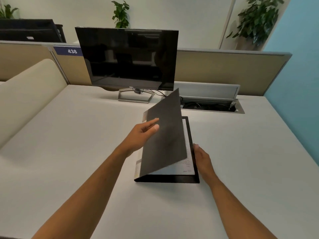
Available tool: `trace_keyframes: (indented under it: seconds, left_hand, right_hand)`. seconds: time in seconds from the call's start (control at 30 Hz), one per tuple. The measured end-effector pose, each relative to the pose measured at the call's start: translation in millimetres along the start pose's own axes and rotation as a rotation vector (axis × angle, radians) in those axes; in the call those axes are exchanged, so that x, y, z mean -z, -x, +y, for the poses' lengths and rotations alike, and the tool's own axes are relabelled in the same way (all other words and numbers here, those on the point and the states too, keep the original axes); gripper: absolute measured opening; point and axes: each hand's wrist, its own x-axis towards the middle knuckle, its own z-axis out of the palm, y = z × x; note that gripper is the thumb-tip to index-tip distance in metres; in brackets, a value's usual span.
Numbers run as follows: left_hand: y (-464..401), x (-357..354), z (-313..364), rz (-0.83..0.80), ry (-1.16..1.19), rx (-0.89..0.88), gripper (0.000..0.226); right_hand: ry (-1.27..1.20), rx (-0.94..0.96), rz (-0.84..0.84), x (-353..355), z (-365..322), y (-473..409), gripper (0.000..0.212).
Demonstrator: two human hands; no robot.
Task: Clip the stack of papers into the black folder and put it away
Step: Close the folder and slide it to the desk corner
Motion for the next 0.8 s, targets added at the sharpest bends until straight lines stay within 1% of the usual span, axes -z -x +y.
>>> trace_keyframes:
  seconds: [0.1,0.13,0.2,0.27,0.3,0.4,0.5,0.6,0.8]
  left_hand:
    - [-3,-9,-27,0.02,-0.044,0.127,0.05]
    - [-3,-12,-35,0.038,-0.069,0.163,0.051]
    - [-3,-18,-49,0.086,-0.125,0.233,0.052]
    - [-2,-24,-59,0.136,-0.146,0.297,0.051]
    - [-1,-27,-64,0.151,-0.141,0.325,0.051]
    - [2,-35,-75,0.174,-0.119,0.394,0.054]
    - [2,-39,-81,0.241,-0.063,0.416,0.059]
    - [-1,-38,-83,0.326,0.036,0.466,0.06]
    - [-9,-34,-90,0.405,0.177,0.576,0.056]
  right_hand:
    - [-0.192,-0.094,-0.012,16,7,-7,0.068]
    - [-0.233,-0.13,0.002,20,9,-8,0.068]
    - [-0.245,-0.172,0.031,23,12,-9,0.056]
    - [-0.178,-0.162,0.052,21,13,-9,0.039]
    - [-0.131,-0.14,0.057,19,14,-8,0.036]
    - [-0.003,-0.113,0.099,13,15,-7,0.047]
    - [0.09,-0.071,0.136,6,17,-5,0.05]
    - [0.17,-0.04,0.156,-1,23,-4,0.05]
    - [0.26,0.019,0.185,-6,26,-1,0.043]
